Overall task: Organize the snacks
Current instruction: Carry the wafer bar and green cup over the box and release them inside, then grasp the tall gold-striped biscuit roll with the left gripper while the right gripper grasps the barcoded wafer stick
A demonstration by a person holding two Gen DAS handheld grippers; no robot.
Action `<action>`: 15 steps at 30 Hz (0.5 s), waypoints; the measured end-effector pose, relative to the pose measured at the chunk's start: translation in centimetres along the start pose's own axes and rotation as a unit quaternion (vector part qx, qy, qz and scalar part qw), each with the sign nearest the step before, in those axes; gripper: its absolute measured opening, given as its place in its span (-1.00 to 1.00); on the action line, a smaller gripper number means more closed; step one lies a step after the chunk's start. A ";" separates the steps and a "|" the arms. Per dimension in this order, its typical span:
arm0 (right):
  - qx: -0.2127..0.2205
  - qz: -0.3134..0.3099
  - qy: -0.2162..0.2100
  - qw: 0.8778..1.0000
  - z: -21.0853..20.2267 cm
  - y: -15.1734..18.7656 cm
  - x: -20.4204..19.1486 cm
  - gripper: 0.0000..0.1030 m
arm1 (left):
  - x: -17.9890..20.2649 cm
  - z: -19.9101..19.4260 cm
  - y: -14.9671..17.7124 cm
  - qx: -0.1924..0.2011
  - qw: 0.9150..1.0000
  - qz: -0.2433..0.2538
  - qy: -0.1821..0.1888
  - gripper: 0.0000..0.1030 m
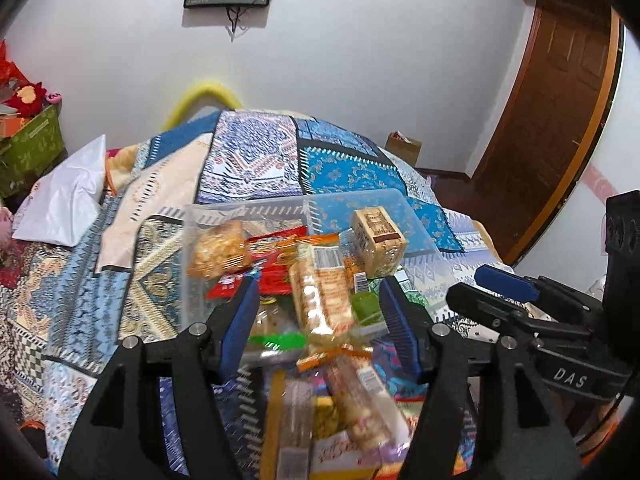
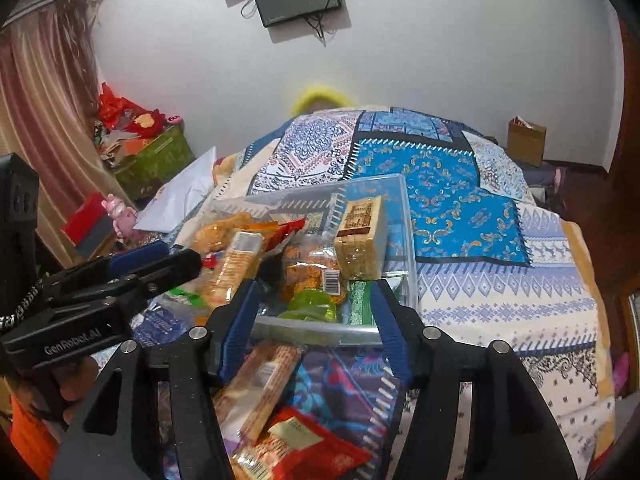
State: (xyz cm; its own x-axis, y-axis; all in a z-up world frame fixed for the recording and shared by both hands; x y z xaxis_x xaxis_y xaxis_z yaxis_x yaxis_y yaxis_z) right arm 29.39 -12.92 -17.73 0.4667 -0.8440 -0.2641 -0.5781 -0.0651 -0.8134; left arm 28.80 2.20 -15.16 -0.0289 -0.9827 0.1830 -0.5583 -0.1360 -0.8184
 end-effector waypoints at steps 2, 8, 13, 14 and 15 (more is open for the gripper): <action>0.000 -0.002 -0.002 1.000 -0.5 0.2 -0.4 0.08 | -0.4 -1.2 0.4 0.002 1.000 0.005 -0.005 0.25; -0.012 -0.014 -0.005 1.000 -1.1 1.7 -1.8 0.10 | -2.2 -3.2 2.7 -0.016 1.000 0.008 -0.019 0.26; -0.033 -0.011 -0.011 0.999 -0.4 3.8 -2.8 0.14 | -4.0 -3.4 5.7 -0.048 0.998 -0.001 -0.028 0.26; -0.039 -0.011 -0.012 0.999 -0.2 4.2 -3.0 0.14 | -4.2 -3.4 6.2 -0.052 0.998 -0.002 -0.028 0.26; -0.047 -0.011 -0.012 0.999 0.2 4.7 -3.2 0.14 | -4.5 -3.3 6.8 -0.058 0.998 -0.002 -0.028 0.26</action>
State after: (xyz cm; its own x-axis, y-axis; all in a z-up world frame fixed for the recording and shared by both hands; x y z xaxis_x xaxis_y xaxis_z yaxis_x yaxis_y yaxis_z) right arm 25.25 -10.43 -20.83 0.4953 -0.8287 -0.2604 -0.6273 -0.1339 -0.7672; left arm 22.37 6.12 -19.69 0.0175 -0.9881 0.1528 -0.6499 -0.1274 -0.7492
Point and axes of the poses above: each gripper's, at about its wrist camera, not at the fingertips, and z roughly the way its jaws point, x to its right, y to its underside, the point moved 7 cm from there along z, roughly the way its jaws point, and after that the axes turned 8 degrees about x, right-handed, at the moved point
